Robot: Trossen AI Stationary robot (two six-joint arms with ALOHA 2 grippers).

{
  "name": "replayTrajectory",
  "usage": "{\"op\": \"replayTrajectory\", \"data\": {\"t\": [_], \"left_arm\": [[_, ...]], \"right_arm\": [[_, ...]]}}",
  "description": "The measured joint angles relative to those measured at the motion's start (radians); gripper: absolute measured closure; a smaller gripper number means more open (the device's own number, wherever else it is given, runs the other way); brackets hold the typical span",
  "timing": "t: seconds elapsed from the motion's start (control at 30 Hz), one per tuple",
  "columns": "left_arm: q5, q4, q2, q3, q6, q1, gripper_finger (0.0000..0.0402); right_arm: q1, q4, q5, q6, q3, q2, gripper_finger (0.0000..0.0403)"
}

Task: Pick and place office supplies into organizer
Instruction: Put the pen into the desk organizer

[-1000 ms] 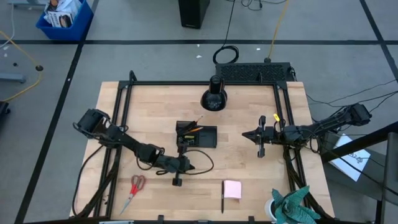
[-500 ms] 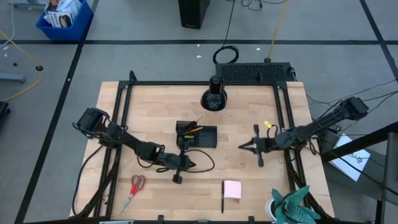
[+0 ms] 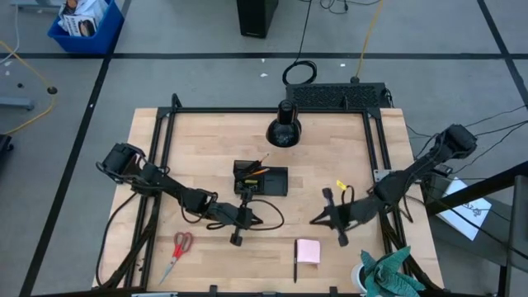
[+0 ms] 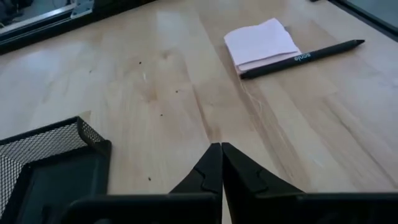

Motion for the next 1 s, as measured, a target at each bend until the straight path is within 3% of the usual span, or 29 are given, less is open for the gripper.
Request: {"op": "replayTrajectory", "data": {"t": [0.17, 0.37, 0.5, 0.67, 0.87, 1.0], "left_arm": [[-0.014, 0.024, -0.013, 0.0, 0.002, 0.01, 0.0377], [-0.004, 0.087, -0.013, 0.0, 0.065, 0.034, 0.0389], [-0.007, 0.085, -0.013, 0.0, 0.103, 0.046, 0.0398], [-0.032, 0.049, -0.061, 0.001, 0.126, 0.049, 0.0379], [-0.033, -0.03, -0.143, 0.0, 0.096, 0.047, 0.0377], [-0.036, -0.053, -0.172, 0.0, 0.044, 0.043, 0.0391]], "right_arm": [[0.033, -0.022, 0.005, 0.026, 0.082, 0.102, 0.0399], [0.043, 0.008, -0.004, 0.023, 0.12, 0.181, 0.0399], [0.042, 0.016, -0.082, 0.091, 0.145, 0.228, 0.0399], [0.071, 0.001, -0.137, 0.187, 0.248, 0.355, 0.0399], [0.113, -0.178, -0.294, 0.332, 0.417, 0.561, 0.0399], [0.134, -0.234, -0.314, 0.396, 0.474, 0.663, 0.0399]]}}
